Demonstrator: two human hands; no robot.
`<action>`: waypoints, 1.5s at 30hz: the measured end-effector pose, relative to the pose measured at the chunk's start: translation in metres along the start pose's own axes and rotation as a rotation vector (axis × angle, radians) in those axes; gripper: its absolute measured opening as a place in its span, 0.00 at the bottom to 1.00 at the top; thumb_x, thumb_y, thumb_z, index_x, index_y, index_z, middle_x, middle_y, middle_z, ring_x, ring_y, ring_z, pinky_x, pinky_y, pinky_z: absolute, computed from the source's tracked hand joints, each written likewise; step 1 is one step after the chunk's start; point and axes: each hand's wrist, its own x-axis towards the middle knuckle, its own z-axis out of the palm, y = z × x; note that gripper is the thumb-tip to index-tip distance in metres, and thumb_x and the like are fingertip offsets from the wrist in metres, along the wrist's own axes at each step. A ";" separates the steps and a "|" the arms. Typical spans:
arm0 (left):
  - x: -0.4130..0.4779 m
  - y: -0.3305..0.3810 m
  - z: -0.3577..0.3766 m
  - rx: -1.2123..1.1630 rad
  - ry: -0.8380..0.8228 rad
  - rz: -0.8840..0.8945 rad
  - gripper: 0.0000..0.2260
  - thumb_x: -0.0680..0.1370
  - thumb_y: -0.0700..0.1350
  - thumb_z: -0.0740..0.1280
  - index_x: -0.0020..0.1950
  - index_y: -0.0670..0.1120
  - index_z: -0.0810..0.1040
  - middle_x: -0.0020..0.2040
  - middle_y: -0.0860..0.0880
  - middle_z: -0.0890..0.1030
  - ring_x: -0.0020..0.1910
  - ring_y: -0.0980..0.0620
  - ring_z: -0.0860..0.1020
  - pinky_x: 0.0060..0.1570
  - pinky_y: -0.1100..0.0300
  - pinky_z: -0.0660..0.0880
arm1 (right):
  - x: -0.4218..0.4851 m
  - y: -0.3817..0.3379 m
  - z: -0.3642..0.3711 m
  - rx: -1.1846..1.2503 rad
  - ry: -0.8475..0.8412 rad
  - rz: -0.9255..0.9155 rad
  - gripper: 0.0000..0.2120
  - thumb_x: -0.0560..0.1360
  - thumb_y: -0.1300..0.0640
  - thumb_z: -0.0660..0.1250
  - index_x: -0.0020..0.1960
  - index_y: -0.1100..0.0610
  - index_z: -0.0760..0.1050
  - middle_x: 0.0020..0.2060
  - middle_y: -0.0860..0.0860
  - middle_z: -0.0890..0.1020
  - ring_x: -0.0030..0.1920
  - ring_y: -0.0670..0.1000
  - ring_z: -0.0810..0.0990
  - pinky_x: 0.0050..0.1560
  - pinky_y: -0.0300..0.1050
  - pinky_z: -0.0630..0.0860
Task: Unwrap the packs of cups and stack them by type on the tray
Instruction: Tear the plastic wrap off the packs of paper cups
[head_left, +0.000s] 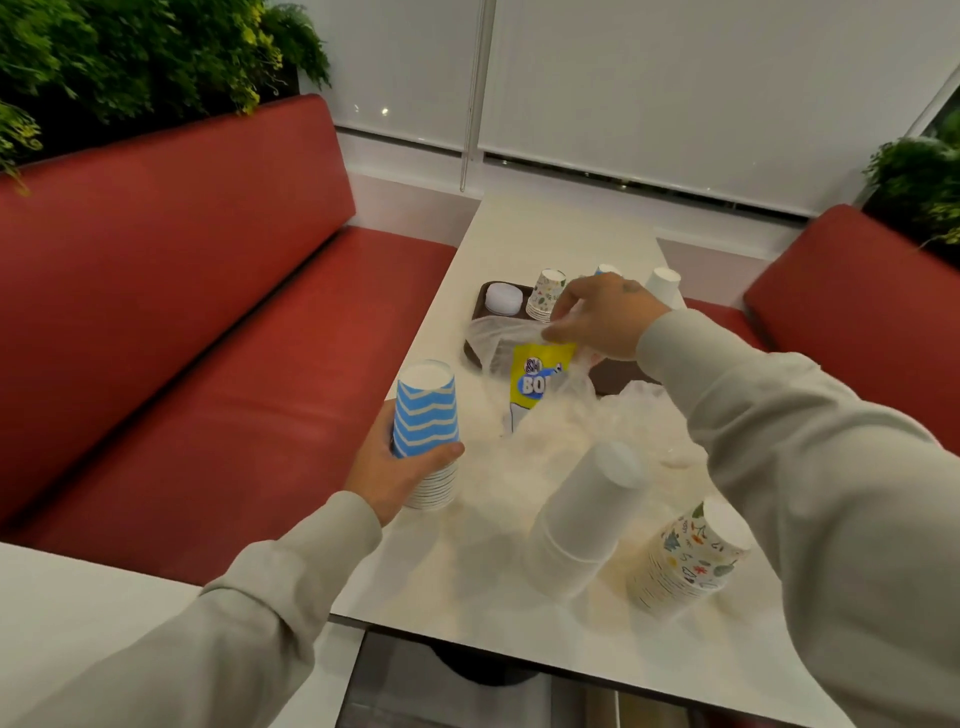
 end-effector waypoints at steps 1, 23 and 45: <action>-0.001 -0.001 0.001 0.004 -0.006 0.002 0.31 0.61 0.56 0.80 0.62 0.58 0.75 0.55 0.55 0.83 0.54 0.55 0.82 0.55 0.55 0.77 | 0.001 0.005 -0.003 0.038 -0.011 0.006 0.07 0.76 0.49 0.70 0.51 0.51 0.79 0.43 0.45 0.79 0.36 0.45 0.81 0.33 0.35 0.74; -0.020 -0.026 0.061 0.283 0.010 -0.138 0.35 0.61 0.49 0.84 0.61 0.63 0.70 0.53 0.62 0.82 0.51 0.67 0.79 0.51 0.67 0.75 | 0.028 0.154 -0.040 0.614 -0.138 -0.067 0.21 0.72 0.66 0.74 0.59 0.48 0.78 0.47 0.65 0.79 0.46 0.64 0.82 0.55 0.64 0.81; 0.087 0.118 0.092 0.816 -0.123 0.148 0.25 0.73 0.49 0.76 0.66 0.62 0.72 0.66 0.57 0.76 0.67 0.56 0.72 0.66 0.56 0.69 | 0.057 0.212 -0.027 0.736 -0.267 -0.122 0.20 0.73 0.65 0.75 0.60 0.50 0.76 0.39 0.57 0.78 0.43 0.61 0.82 0.49 0.57 0.83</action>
